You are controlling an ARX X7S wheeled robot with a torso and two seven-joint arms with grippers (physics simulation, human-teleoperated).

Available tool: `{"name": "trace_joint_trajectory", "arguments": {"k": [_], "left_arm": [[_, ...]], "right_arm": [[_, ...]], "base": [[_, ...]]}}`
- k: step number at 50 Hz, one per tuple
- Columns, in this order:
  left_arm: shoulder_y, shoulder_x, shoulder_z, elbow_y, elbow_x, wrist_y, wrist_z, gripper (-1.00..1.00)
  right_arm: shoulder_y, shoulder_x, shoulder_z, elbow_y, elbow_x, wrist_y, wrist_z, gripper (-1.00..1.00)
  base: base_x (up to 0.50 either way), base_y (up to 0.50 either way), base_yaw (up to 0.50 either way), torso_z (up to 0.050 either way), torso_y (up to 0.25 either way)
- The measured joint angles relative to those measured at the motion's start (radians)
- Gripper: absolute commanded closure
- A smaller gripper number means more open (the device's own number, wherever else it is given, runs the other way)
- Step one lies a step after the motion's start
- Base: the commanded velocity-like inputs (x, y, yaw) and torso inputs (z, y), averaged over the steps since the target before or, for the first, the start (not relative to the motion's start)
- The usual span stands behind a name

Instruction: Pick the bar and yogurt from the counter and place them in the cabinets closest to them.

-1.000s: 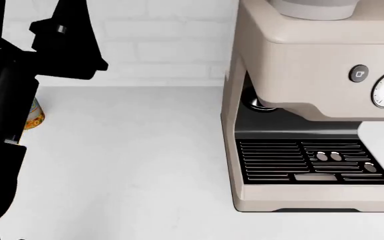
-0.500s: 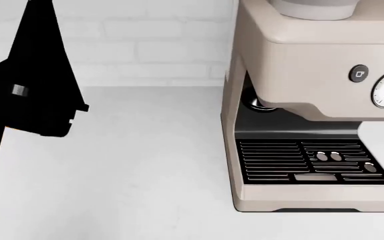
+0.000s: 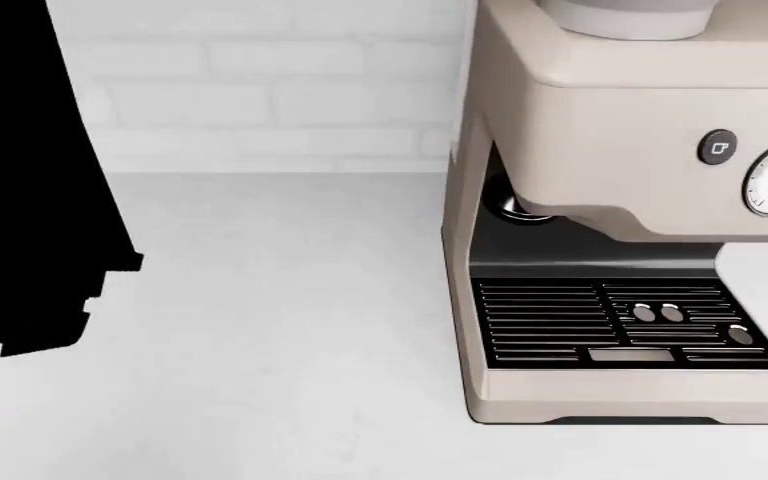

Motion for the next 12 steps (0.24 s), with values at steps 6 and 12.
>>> {"name": "trace_joint_trajectory", "arguments": {"k": [6,12], "left_arm": [[-0.016,-0.069,0.074,0.000,0.017,0.088,-0.040,-1.00],[-0.035,-0.133,0.140,0.000,0.034,0.172,-0.075,-1.00]], "right_arm": [[0.000,0.038,0.077,-0.010,0.069,0.014,0.000,-1.00],[0.001,0.059,0.147,-0.016,0.122,0.026,0.000,-1.00]], "base": [[0.00,0.00,0.00,0.000,0.000],[0.00,0.00,0.00,0.000,0.000]]}}
